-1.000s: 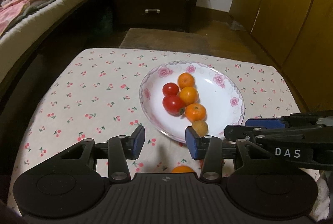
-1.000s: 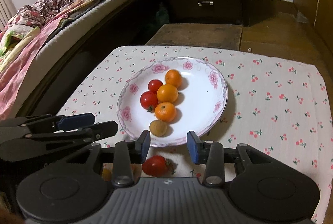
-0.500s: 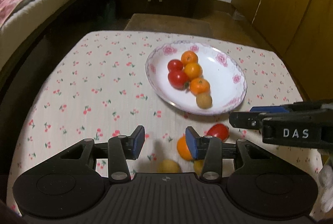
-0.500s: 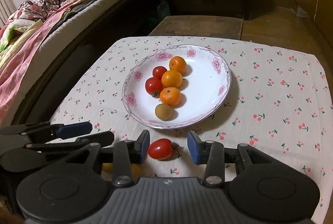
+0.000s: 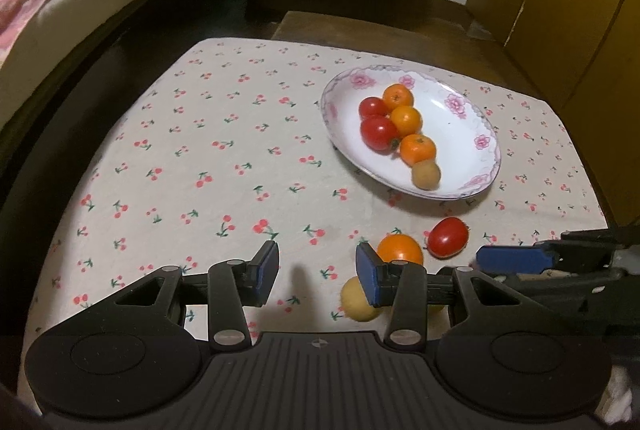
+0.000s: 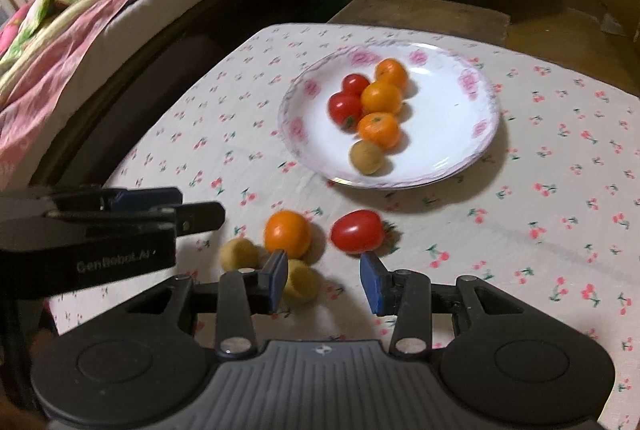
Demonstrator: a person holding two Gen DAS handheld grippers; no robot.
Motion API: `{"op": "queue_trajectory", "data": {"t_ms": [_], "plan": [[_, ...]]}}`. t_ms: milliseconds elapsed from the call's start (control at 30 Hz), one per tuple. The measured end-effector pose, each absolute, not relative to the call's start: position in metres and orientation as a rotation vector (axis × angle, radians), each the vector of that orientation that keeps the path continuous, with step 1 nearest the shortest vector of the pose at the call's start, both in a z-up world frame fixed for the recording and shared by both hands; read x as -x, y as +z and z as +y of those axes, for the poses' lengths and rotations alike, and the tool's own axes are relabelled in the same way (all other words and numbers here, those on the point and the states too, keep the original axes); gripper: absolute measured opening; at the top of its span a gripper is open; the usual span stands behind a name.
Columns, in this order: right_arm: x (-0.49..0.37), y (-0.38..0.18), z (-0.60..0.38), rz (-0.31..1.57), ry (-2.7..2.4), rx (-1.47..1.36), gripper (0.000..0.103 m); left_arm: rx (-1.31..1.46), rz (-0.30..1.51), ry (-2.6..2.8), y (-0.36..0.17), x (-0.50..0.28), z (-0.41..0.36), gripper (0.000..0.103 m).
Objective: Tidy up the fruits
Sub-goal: 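Move both open grippers back to the remaining fruit on the cloth, then close the right gripper on a tan round fruit while the left gripper closes on another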
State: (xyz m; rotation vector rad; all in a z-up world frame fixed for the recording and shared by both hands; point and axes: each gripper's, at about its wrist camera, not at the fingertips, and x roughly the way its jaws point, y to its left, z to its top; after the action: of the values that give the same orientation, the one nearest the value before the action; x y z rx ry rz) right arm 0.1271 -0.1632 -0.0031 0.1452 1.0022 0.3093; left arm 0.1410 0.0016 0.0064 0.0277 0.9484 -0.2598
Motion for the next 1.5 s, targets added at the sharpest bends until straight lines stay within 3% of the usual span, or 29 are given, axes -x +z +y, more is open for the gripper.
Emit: {"op": "queue_trajectory", "data": {"t_ms": [367, 467, 933, 1067, 1500], "plan": [[-0.133, -0.024, -0.14, 1.02, 0.344, -0.071, 0.04, -0.024, 0.962, -0.269, 0.003, -0.142, 0.001, 0.053], [-0.133, -0.022, -0.137, 1.019, 0.362, -0.058, 0.03, -0.026, 0.966, -0.273, 0.002, -0.142, 0.001, 0.053], [-0.109, -0.008, -0.162, 1.027, 0.318, -0.074, 0.03, -0.066, 1.002, -0.309, -0.012, -0.14, -0.016, 0.053], [-0.102, -0.009, -0.171, 1.034, 0.293, -0.084, 0.03, -0.075, 1.005, -0.314, -0.018, -0.139, -0.022, 0.057], [-0.104, -0.017, -0.179, 1.054, 0.271, -0.103, 0.03, -0.101, 1.011, -0.346, -0.023, -0.132, -0.032, 0.037]]}}
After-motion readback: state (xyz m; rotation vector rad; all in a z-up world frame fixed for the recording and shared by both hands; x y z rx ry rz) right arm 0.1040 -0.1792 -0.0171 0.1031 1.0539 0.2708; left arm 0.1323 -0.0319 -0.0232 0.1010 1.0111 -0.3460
